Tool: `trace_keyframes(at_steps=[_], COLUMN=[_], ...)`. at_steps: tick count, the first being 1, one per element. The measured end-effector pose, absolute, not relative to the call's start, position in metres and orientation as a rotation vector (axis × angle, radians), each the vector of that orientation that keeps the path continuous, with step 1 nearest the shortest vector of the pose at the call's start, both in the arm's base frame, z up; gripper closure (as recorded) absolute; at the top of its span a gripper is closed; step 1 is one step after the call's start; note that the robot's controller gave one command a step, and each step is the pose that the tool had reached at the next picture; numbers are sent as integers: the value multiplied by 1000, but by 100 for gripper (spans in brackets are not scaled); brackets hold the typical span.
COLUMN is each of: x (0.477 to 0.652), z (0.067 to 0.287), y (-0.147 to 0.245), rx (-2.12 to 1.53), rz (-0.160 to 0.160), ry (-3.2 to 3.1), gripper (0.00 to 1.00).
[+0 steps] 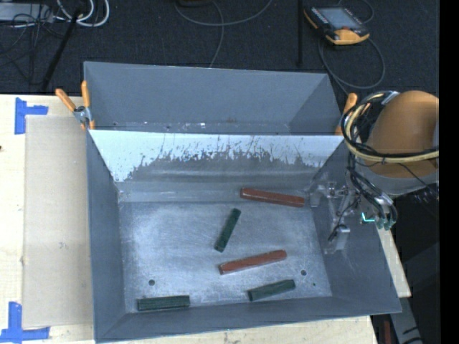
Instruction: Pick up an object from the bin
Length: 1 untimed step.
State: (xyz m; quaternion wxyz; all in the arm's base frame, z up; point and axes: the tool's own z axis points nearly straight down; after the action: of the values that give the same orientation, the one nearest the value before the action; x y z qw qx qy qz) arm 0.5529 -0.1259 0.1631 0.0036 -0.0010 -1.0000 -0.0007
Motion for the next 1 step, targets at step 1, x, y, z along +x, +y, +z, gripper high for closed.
trace_keyframes(at_steps=[1], x=[507], z=[65], y=[-92], rx=[89], rz=[-6], ry=[-3129], gripper=[0])
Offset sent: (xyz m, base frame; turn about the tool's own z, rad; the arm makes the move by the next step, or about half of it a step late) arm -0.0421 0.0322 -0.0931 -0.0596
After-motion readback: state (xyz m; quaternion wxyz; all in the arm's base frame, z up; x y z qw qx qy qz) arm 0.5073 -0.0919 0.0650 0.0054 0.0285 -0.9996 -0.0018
